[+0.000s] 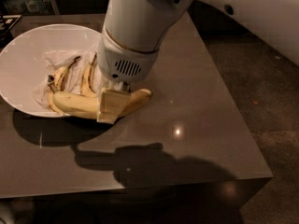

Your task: Pick banana from white bowl

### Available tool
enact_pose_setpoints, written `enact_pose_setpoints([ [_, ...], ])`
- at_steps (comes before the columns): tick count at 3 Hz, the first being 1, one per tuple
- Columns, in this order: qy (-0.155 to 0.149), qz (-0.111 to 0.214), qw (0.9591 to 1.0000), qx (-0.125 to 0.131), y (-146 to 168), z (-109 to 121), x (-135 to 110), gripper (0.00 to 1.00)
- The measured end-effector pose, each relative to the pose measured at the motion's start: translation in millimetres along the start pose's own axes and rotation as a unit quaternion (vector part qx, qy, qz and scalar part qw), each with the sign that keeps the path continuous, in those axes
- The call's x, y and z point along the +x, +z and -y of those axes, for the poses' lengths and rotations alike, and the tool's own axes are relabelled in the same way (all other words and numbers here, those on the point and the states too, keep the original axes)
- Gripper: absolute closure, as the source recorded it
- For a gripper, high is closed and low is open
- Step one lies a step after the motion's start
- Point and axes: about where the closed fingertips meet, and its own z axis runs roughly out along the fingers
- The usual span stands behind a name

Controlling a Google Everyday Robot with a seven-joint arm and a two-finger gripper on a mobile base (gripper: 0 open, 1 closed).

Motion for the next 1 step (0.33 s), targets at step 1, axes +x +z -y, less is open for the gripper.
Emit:
enact_pose_setpoints([
  [1,0.003,-0.001,1.0,-0.002,1.1,-2.1,2.3,1.0],
])
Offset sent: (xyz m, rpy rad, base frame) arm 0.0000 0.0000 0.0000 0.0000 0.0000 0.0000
